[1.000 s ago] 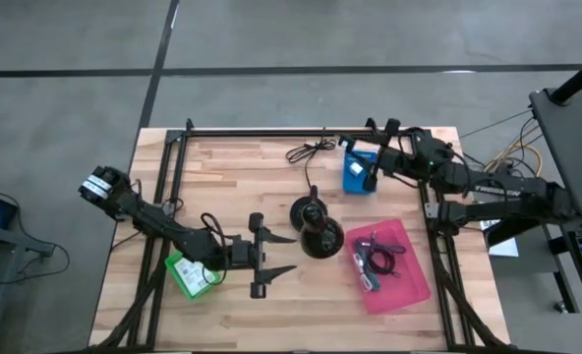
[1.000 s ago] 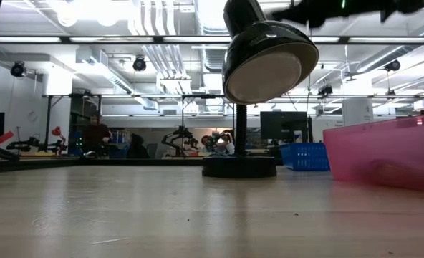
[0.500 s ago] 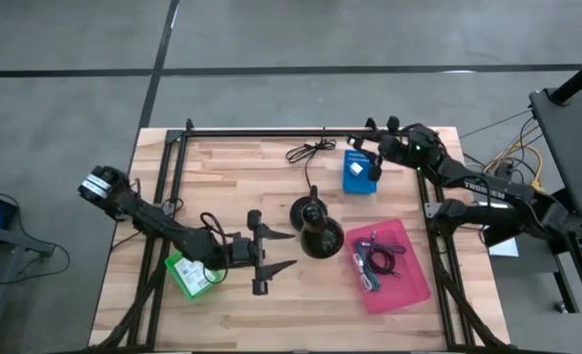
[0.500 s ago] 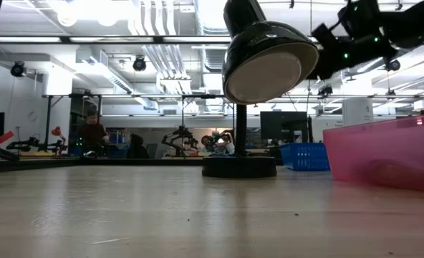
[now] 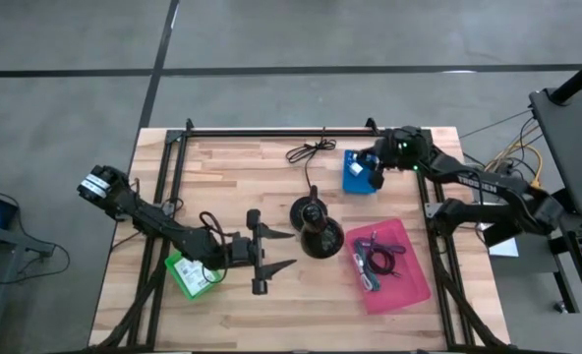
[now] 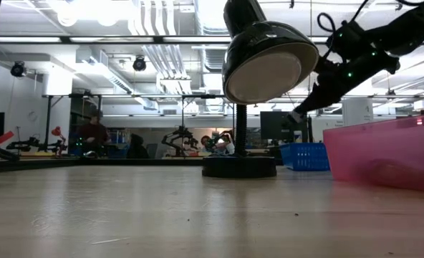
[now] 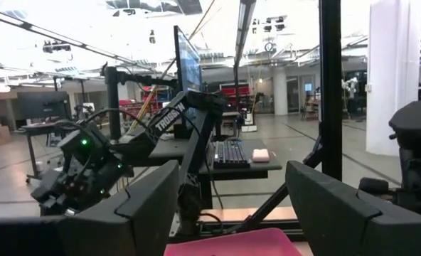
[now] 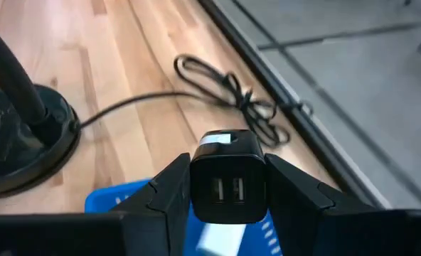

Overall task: Pick and place items into bin
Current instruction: Put the black charger adapter into the blue bin, then return to Home Position

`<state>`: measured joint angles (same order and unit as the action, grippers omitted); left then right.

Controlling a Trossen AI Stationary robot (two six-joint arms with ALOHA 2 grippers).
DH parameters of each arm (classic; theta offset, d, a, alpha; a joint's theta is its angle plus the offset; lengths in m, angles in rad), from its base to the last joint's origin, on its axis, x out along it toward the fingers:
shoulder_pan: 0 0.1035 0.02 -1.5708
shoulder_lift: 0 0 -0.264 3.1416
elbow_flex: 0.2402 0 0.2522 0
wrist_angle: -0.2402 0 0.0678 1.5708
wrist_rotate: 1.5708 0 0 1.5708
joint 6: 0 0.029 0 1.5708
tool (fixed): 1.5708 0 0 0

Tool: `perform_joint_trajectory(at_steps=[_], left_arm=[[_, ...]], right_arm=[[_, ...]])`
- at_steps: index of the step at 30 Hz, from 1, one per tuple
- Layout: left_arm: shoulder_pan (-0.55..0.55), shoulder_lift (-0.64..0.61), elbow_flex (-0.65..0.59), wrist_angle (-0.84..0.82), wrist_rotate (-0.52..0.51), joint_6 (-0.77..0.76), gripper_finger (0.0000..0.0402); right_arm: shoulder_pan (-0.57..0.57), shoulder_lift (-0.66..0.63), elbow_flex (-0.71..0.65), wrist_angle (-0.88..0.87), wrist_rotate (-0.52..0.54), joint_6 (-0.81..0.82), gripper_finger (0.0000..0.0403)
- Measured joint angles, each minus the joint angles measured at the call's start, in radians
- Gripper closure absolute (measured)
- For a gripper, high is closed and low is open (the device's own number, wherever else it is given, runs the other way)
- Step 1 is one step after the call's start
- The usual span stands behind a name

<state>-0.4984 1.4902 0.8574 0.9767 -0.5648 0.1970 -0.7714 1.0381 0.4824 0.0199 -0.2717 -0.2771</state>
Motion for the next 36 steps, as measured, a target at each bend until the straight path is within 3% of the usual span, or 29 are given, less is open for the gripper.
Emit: perform_joint_trajectory(at_steps=[8, 15, 30, 36], left_arm=[[0.000, 0.000, 0.000, -0.020, -0.002, -0.001, 0.0159], [0.000, 0.000, 0.000, -0.022, -0.002, -0.005, 0.0159], [0.000, 0.000, 0.000, -0.025, -0.002, -0.005, 0.0159], [0.000, 0.000, 0.000, -0.026, -0.001, -0.005, 0.0159]], right_arm=[[-0.002, 0.072, 0.002, -0.069, 0.018, 0.044, 0.0264], [-0.014, 0.124, 0.002, -0.113, 0.188, 0.083, 0.0264], [-0.017, 0.127, 0.002, -0.112, 0.192, 0.086, 0.0213], [-0.017, 0.119, 0.002, -0.093, 0.190, 0.083, 0.0211]])
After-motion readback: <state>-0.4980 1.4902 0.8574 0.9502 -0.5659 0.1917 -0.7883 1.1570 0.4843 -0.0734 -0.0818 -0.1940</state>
